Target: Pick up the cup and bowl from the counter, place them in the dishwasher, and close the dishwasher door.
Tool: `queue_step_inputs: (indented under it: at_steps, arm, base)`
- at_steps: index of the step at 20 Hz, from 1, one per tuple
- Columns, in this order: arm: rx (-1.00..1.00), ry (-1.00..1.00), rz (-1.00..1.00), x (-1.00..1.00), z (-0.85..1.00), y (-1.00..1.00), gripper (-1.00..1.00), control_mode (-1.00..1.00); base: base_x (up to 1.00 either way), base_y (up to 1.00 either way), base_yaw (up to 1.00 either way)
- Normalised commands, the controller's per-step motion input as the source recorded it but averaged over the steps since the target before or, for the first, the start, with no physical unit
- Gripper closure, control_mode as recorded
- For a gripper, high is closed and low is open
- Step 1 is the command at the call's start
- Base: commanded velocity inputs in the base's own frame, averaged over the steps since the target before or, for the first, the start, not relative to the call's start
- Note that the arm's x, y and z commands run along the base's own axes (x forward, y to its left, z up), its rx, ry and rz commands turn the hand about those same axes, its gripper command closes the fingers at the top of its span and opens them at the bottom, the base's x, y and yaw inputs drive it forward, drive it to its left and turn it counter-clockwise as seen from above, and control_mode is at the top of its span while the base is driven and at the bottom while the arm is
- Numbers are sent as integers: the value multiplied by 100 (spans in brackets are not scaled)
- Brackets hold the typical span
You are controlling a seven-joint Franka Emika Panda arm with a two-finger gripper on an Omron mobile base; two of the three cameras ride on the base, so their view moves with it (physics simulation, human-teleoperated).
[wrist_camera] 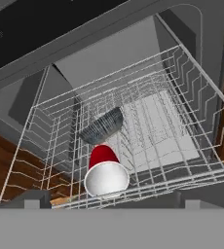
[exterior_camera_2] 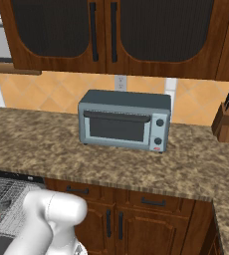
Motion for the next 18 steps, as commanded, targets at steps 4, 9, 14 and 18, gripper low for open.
queue_step_inputs:
  at_steps: [4,9,14,18]
  arm:
    - [0,-18,0,-95,3,9,-100,-100]
    - [-2,-8,-6,-87,-10,24,-100,-100]
    - [-4,-9,-17,-65,-5,42,-100,-100]
    - [-3,-1,-19,-4,-30,19,-100,-100]
  base:
    - [0,0,0]
    - [0,0,0]
    - [0,0,0]
    - [0,0,0]
